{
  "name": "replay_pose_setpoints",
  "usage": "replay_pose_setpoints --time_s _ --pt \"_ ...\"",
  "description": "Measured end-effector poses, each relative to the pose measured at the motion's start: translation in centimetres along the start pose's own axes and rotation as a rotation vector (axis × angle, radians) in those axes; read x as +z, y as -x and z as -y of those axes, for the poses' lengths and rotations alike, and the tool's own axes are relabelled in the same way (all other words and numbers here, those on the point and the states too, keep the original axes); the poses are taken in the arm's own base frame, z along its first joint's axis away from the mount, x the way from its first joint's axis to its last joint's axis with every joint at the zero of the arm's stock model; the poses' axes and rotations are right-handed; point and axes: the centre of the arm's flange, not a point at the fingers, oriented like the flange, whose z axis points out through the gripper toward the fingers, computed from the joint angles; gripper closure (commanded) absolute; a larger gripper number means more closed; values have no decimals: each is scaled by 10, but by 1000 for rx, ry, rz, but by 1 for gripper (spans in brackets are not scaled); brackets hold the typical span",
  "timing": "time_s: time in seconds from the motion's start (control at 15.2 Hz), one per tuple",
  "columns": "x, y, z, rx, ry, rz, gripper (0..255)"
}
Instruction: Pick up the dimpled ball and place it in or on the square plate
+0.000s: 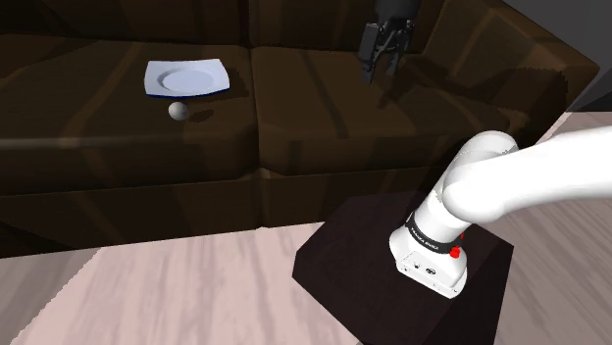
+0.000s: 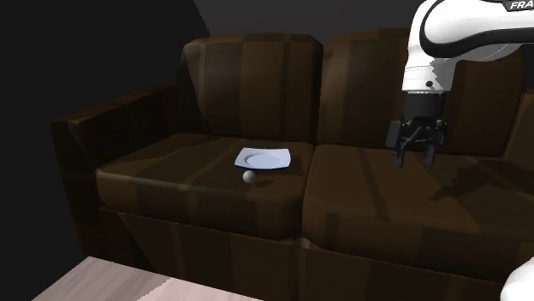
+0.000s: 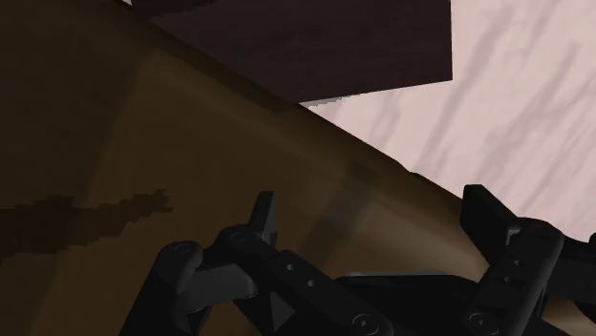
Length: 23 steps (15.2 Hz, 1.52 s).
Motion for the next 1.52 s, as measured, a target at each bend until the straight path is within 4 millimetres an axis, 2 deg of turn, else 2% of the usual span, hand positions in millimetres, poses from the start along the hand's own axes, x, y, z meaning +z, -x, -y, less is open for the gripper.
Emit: replay_pose_setpoints --time_s 0.2,0.66,1.52 --pt "3 -9 10 6 -7 -3 0" --pt "21 -58 73 38 -49 -22 0" --pt "50 -165 189 101 -131 -61 0"
